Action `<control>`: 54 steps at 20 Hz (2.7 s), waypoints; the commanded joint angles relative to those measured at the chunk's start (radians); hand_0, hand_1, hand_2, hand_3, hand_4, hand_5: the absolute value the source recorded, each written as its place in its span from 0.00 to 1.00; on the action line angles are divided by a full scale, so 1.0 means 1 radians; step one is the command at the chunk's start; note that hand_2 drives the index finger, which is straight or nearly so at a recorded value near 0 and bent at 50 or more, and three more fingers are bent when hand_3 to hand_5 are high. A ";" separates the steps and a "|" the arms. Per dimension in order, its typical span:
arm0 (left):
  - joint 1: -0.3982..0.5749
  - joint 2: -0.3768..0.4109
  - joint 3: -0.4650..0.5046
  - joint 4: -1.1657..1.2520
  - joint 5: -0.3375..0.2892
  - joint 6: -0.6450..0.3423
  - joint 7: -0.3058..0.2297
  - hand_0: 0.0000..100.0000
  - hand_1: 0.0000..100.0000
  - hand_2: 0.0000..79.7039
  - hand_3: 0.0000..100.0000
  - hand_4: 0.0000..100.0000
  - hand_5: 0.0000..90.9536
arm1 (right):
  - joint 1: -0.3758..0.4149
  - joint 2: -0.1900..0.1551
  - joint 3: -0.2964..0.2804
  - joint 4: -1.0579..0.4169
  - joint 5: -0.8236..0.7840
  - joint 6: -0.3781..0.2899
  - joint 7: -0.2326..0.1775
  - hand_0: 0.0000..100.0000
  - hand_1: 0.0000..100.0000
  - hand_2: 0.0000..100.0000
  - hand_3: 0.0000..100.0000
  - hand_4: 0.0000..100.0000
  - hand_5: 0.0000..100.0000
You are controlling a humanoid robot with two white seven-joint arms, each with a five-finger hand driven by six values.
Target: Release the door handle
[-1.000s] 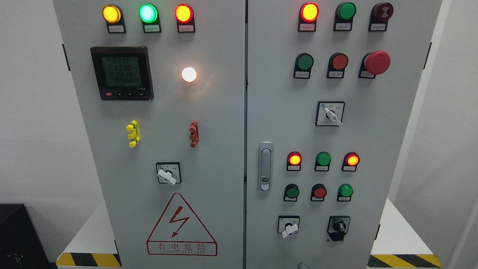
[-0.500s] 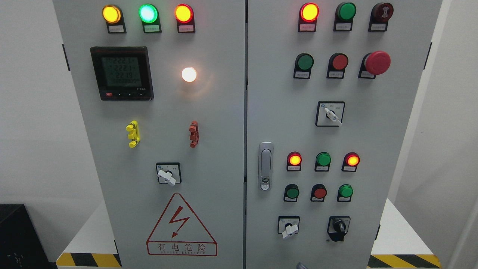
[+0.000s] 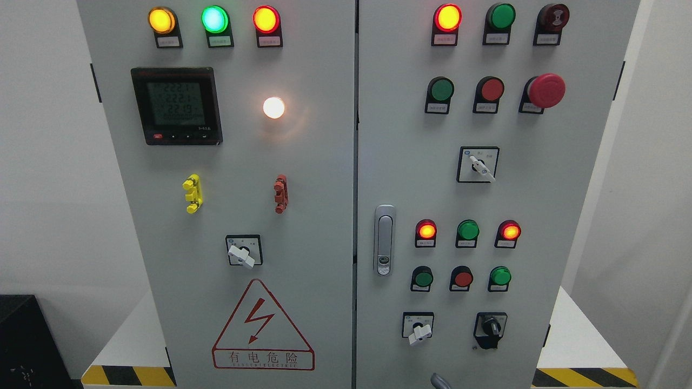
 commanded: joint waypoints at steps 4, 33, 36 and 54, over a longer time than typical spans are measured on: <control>0.000 0.000 -0.021 -0.020 0.000 0.000 0.000 0.00 0.00 0.03 0.09 0.01 0.00 | -0.051 0.001 0.003 -0.074 0.271 -0.003 -0.013 0.40 0.29 0.00 0.30 0.46 0.45; 0.000 0.000 -0.021 -0.020 0.000 0.000 0.000 0.00 0.00 0.03 0.09 0.01 0.00 | -0.422 0.007 -0.001 0.194 0.914 0.134 -0.043 0.51 0.38 0.00 1.00 0.90 0.94; 0.000 0.000 -0.021 -0.020 0.000 0.000 0.000 0.00 0.00 0.03 0.09 0.01 0.00 | -0.456 0.007 -0.002 0.231 0.916 0.149 -0.043 0.51 0.37 0.00 1.00 0.90 0.94; 0.000 0.000 -0.021 -0.020 0.000 0.000 0.000 0.00 0.00 0.03 0.09 0.01 0.00 | -0.522 0.008 0.001 0.268 0.966 0.206 -0.020 0.50 0.36 0.00 1.00 0.90 0.95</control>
